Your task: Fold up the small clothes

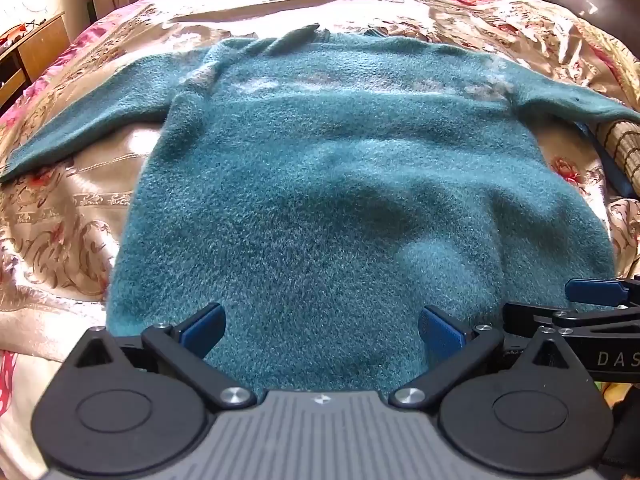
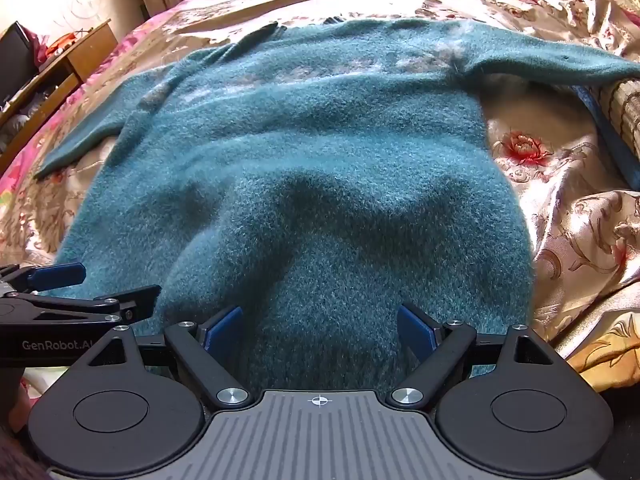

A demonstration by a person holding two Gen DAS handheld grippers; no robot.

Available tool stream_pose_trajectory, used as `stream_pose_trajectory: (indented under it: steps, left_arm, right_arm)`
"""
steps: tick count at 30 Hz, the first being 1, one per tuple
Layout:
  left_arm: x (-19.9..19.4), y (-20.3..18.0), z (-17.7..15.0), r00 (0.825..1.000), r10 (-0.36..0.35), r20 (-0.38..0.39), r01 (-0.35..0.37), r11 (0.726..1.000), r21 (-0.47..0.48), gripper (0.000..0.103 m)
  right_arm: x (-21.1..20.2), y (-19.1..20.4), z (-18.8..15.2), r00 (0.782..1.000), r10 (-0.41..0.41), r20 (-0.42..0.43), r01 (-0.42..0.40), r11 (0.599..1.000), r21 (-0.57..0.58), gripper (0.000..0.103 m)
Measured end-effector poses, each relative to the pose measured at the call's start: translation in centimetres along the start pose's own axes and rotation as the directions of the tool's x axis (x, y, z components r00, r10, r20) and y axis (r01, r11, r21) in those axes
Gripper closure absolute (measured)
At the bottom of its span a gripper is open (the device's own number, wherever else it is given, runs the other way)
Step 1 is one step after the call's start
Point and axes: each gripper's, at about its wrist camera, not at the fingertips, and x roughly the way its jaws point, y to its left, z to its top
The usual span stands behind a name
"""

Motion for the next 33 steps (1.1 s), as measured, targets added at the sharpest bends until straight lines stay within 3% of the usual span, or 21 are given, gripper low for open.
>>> stream_pose_trajectory:
  steps: [33]
  left_arm:
    - [0.42, -0.21, -0.39, 1.0, 0.003, -0.018, -0.003, 1.0, 0.009, 0.0]
  right_arm:
    - [-0.11, 0.1, -0.17, 1.0, -0.003, 0.001, 0.003, 1.0, -0.002, 0.017]
